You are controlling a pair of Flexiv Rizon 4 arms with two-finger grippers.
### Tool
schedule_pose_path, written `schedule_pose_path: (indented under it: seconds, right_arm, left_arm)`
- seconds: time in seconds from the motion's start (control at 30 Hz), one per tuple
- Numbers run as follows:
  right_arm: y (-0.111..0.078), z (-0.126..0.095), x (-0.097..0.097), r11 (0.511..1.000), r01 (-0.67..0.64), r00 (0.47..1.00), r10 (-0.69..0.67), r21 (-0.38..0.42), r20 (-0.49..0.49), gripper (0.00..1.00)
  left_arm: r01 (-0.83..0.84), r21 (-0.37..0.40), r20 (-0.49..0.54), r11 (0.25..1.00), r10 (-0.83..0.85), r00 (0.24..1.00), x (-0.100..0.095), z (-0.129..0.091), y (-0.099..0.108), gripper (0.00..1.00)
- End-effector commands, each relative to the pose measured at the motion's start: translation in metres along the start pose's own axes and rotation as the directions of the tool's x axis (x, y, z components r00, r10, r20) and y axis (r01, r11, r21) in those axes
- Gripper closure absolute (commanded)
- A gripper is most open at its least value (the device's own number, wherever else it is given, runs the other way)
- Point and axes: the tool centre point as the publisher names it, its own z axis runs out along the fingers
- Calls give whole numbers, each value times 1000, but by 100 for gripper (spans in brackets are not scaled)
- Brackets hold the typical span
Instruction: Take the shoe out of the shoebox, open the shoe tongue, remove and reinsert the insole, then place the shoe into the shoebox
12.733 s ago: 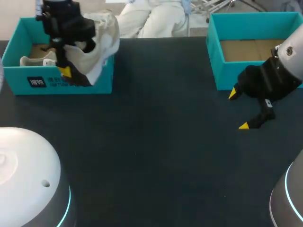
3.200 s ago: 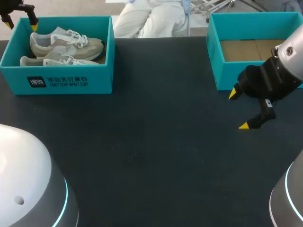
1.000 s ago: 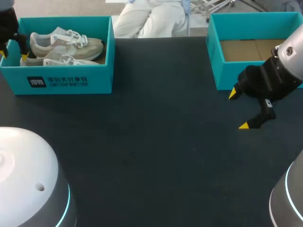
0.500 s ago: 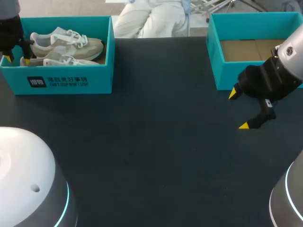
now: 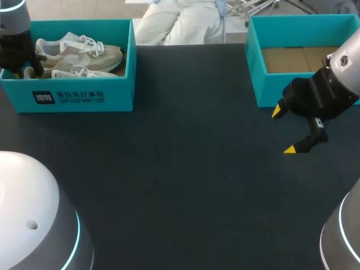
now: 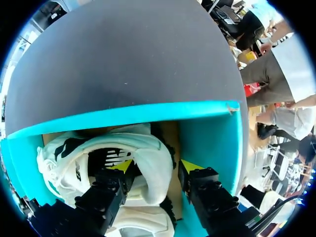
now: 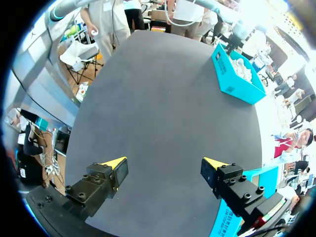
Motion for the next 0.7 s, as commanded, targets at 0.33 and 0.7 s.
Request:
schedule_pose_path:
  seconds: [0.33,0.7]
  right_arm:
    - [1,1,-1,1000,-1,1000,1,2,0,0]
    - [1,1,-1,1000,-1,1000,1,2,0,0]
  left_arm:
    - [9,24,-29,1000,-8,1000,6,23,6,100]
    - [-50,102,-43,994,55,998,23,-20,3,100]
